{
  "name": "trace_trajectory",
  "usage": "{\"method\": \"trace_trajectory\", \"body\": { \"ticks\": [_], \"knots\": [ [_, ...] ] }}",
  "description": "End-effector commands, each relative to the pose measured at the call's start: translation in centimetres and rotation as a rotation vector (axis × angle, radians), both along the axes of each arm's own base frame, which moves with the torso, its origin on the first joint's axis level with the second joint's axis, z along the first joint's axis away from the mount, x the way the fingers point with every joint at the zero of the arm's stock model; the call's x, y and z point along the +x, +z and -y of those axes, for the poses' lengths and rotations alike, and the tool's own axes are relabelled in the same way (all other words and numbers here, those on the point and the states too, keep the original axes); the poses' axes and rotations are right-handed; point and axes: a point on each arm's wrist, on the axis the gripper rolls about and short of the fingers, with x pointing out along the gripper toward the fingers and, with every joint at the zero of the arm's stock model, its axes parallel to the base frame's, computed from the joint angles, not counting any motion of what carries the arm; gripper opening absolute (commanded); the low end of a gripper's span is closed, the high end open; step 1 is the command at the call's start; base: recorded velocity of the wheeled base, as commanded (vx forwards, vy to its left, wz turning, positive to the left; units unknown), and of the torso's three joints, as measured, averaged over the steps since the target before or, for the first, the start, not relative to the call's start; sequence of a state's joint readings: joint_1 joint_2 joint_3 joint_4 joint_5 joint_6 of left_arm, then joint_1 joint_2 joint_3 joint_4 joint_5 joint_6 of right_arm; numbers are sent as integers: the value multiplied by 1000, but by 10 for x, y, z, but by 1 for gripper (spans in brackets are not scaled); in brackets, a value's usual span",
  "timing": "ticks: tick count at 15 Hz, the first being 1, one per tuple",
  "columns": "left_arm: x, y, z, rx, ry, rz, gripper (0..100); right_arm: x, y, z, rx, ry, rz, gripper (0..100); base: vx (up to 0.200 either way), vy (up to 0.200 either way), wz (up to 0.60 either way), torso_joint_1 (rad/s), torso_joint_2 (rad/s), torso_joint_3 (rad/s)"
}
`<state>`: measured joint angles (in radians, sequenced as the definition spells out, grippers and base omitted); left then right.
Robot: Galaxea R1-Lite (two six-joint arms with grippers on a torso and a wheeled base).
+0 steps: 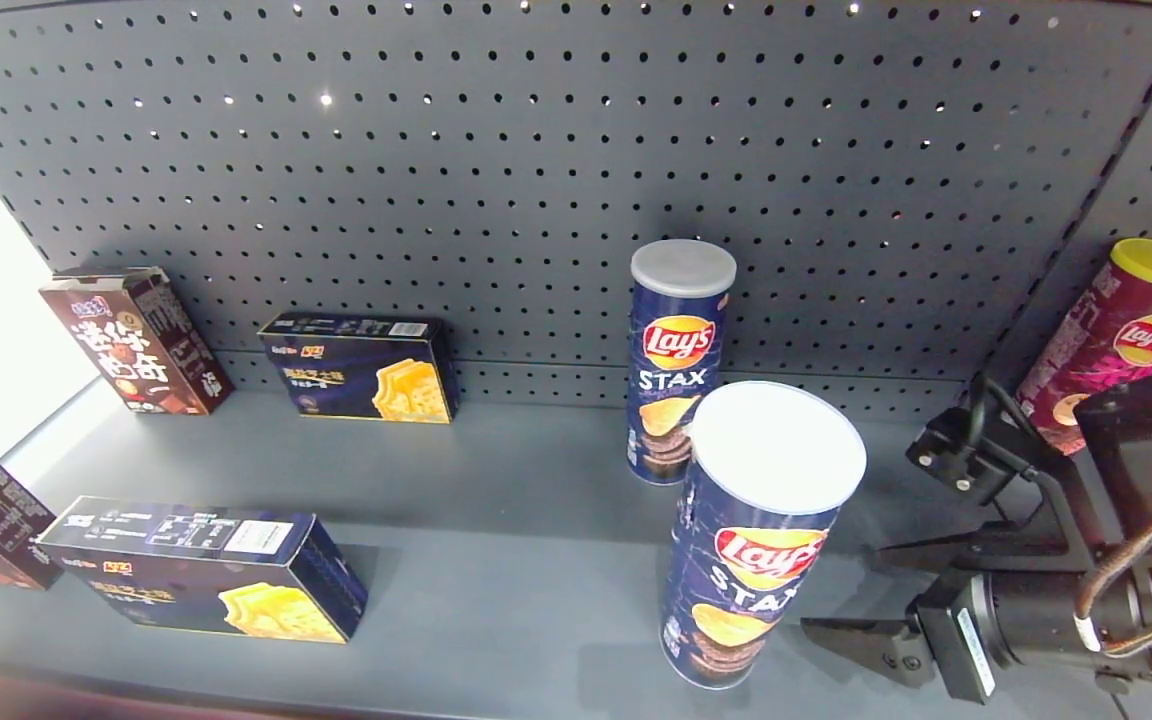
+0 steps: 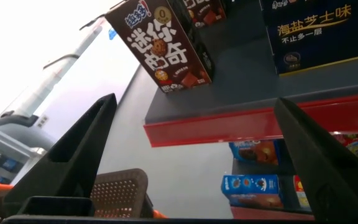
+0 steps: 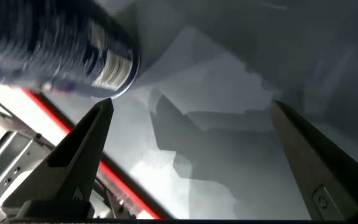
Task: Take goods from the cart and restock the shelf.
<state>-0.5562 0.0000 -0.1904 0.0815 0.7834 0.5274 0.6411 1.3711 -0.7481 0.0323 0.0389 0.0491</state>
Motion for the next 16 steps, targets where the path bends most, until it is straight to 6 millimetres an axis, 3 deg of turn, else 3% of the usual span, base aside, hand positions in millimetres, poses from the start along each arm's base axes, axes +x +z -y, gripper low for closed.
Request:
{"method": "trace_trajectory", "body": {
  "ticks": [1,9,16],
  "knots": [
    [0,0,0,1,-2,-1,100,6,-2,-5,-11,-4,-8,100,0,0,0,0,0,0],
    [3,-8,2,15,-3,-26,100,21,-5,-20,-32,4,-24,100,0,0,0,0,0,0],
    [4,-9,2,18,-11,-31,100,22,-7,-27,-37,22,-29,100,0,0,0,0,0,0]
  ]
}}
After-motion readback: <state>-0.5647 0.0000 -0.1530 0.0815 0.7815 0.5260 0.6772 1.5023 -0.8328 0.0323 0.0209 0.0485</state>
